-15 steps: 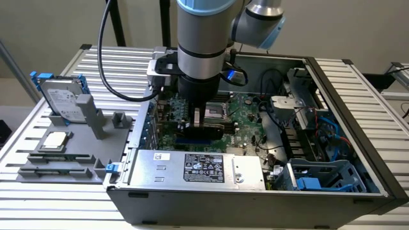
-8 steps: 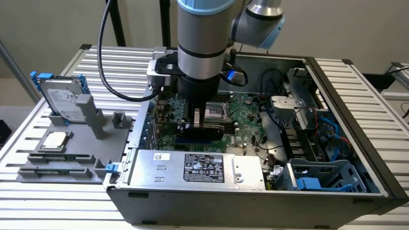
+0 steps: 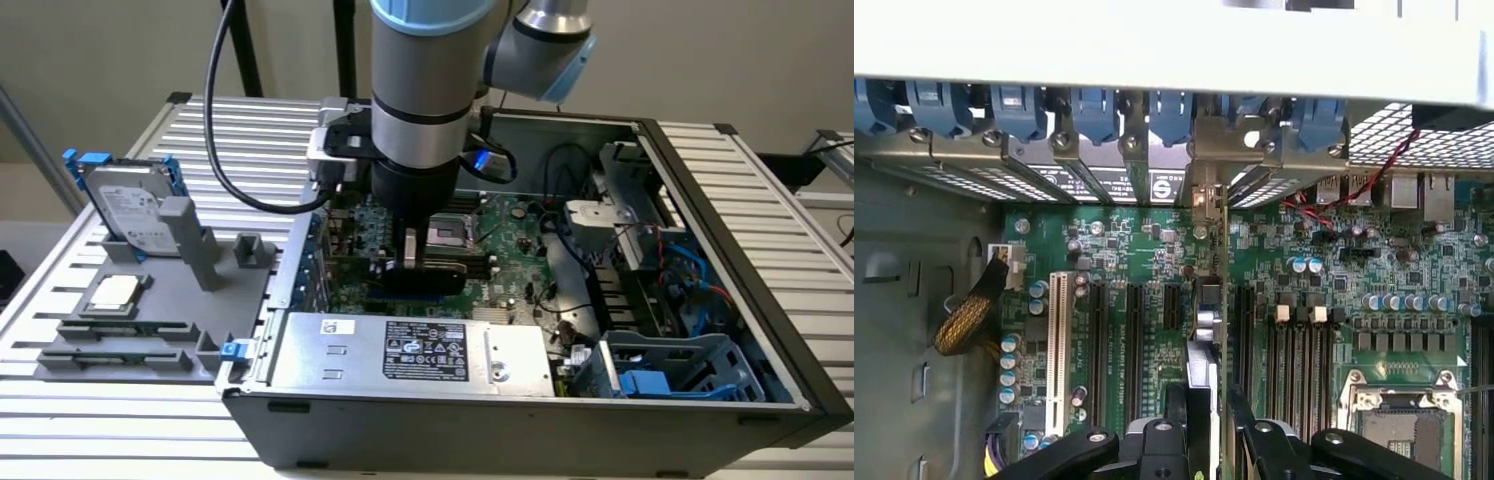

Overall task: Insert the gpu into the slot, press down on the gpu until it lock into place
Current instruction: 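Insert the gpu into the slot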

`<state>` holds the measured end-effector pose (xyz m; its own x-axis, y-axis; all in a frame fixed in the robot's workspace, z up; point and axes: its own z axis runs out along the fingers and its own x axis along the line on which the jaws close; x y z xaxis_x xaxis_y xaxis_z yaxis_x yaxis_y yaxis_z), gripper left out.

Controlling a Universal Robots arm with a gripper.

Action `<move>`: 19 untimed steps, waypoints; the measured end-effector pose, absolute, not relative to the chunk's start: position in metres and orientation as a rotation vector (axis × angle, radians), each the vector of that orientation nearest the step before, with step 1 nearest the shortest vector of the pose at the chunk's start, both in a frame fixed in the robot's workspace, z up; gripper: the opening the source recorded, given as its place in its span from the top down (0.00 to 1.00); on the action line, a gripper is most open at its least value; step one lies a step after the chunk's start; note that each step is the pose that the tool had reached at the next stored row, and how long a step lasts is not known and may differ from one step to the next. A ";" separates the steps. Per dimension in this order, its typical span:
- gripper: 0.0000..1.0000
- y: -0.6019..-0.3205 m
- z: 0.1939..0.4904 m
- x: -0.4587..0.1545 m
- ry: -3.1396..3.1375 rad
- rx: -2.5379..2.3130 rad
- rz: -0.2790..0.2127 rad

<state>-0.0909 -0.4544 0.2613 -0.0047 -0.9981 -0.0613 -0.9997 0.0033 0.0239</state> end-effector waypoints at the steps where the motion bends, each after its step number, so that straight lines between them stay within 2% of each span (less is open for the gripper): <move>1: 0.74 -0.454 0.261 -0.091 2.207 -2.198 0.096; 19: 0.74 -0.454 0.259 -0.086 2.218 -2.207 0.120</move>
<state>-0.0861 -0.4544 0.2594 -0.0063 -0.9981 -0.0611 -0.9989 0.0034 0.0468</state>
